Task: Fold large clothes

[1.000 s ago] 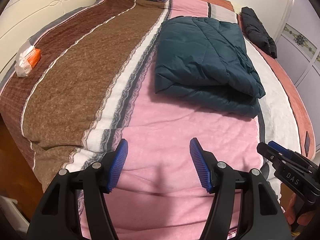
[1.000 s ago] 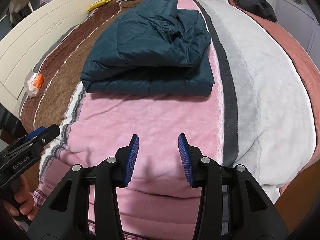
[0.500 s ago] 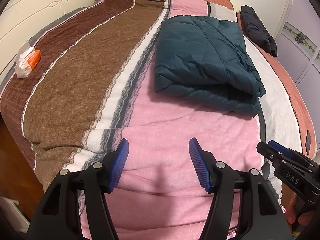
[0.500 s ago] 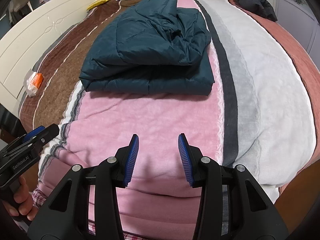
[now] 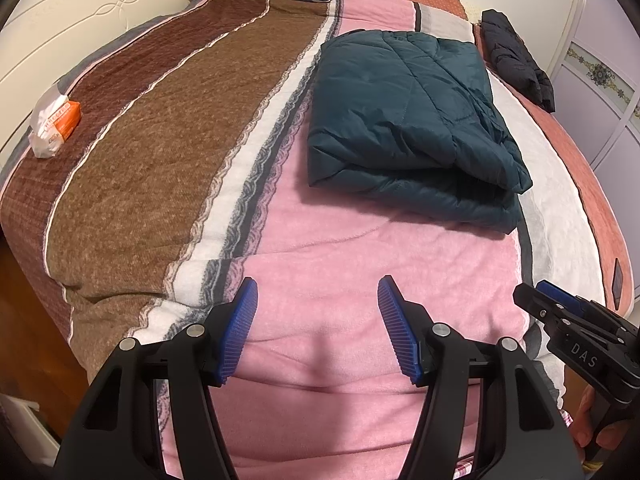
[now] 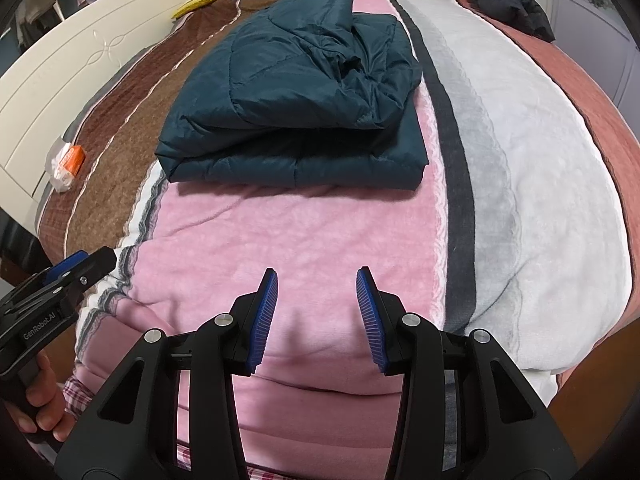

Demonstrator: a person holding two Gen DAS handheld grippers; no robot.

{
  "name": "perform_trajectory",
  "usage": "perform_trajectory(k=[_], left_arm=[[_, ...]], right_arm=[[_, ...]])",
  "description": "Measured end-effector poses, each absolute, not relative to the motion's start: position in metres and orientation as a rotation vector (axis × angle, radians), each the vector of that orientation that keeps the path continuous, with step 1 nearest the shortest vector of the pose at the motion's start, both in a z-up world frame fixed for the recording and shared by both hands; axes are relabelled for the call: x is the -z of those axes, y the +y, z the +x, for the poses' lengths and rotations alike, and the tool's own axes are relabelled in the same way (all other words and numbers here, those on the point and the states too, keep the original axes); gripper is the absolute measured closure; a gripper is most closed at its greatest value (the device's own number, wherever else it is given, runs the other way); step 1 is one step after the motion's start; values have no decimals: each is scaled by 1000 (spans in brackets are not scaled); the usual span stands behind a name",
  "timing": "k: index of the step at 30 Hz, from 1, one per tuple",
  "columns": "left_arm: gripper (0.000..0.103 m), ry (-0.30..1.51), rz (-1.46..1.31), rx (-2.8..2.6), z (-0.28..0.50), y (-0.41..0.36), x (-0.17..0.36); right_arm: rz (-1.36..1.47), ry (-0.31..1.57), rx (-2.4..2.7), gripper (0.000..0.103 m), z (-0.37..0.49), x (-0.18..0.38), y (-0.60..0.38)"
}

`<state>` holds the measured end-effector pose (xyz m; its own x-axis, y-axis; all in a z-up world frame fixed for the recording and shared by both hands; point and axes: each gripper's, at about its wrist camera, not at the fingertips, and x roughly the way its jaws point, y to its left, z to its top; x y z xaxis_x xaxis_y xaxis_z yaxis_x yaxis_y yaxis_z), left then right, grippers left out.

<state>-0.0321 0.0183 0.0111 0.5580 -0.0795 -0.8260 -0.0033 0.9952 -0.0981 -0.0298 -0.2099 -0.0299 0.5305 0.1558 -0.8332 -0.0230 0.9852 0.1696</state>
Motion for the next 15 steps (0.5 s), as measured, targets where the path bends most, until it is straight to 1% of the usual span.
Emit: perform_trajectory(k=[15], left_arm=[[43,977,-84,38,-30,21,-12]], right_arm=[[139,1005,-107,62,-29,30,-211]])
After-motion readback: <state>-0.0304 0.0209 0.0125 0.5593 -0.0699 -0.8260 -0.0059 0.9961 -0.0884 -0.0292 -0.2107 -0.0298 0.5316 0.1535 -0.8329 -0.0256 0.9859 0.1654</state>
